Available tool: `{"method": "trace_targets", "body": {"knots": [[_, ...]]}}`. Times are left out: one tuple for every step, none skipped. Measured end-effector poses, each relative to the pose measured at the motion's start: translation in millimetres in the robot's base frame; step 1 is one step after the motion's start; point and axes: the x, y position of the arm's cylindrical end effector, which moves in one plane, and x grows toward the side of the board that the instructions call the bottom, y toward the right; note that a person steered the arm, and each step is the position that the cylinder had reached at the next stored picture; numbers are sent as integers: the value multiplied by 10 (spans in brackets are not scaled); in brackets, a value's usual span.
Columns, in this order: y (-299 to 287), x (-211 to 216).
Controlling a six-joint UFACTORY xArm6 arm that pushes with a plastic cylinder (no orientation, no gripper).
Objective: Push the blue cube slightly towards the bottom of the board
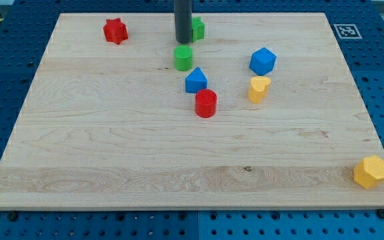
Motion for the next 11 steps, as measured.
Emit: {"method": "trace_targets", "body": {"knots": [[0, -5], [114, -40], [211, -18], [211, 91], [211, 226], [280, 238], [575, 262], [803, 365], [1121, 365], [1134, 365], [1206, 365]]}}
